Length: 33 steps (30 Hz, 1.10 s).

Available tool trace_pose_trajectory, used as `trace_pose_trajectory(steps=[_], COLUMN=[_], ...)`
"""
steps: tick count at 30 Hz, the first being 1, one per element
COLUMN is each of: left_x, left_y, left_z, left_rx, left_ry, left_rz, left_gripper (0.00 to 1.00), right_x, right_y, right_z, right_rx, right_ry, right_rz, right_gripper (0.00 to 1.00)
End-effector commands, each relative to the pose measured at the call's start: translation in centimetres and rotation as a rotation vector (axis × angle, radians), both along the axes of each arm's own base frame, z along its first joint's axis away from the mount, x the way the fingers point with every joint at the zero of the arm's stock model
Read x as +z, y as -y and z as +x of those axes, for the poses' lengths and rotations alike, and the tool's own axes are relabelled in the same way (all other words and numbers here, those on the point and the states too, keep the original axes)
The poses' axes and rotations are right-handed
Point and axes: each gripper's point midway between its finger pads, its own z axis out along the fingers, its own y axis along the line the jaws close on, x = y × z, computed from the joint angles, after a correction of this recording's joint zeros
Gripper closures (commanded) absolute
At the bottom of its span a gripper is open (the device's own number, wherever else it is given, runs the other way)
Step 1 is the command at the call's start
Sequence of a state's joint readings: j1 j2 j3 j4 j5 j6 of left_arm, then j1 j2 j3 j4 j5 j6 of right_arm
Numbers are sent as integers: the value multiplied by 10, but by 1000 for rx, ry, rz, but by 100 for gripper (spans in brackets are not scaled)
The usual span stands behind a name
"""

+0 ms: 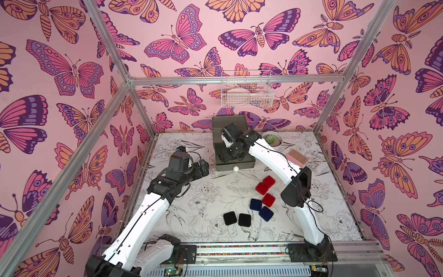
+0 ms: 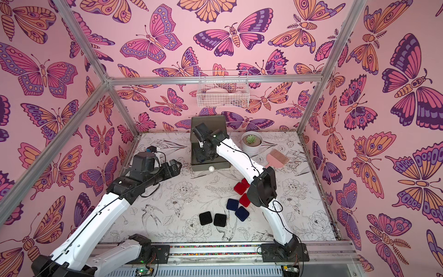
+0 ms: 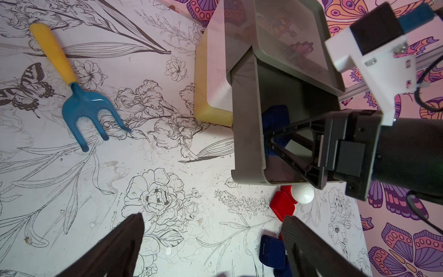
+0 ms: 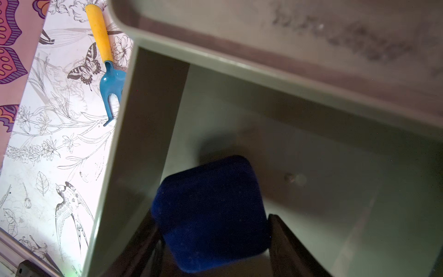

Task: Place the brooch boxes into the drawer by color
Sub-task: Place the brooch box in the drawer, then pick up the brooch box from the center of the board.

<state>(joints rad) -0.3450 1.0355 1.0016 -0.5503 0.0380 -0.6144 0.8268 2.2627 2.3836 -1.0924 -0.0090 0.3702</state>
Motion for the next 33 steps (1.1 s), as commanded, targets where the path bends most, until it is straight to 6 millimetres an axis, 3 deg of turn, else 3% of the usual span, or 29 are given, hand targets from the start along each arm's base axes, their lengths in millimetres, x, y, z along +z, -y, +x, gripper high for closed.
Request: trace_pose_trajectory(steps=[1,13,17,20,24,26,29,33], left_x=[-4,-3,0,3,7,10,11,9], left_y=[-2,0,0,-1,-3,-3,-1,3], left_z=[-4,-6,-6,-6,-5,-4,-2,0], left_rx=[2,-10,-8,-7,-2,-4,-14,-43], left_ry=[-15,-17,-13,-7,5,11,15,5], left_rz=[-8,-15,-15,-12,-3,0,5,14], left_gripper=[3,3,3,3,3,3,3,2], right_x=[0,8,32,63,103,113,116,102], right_y=[-5,-4,-2,6,25,39,70,121], right_z=[0,3,6,8,0,-9,-30,-66], right_rx=[-17,-19,-25,-40,-68,-81,-114,-172], right_ry=[-5,24,83,160,244,265,269,244], right_rz=[14,17,52,88,133,140,119,73], right_gripper=[32,8,8,7,7,7,7,7])
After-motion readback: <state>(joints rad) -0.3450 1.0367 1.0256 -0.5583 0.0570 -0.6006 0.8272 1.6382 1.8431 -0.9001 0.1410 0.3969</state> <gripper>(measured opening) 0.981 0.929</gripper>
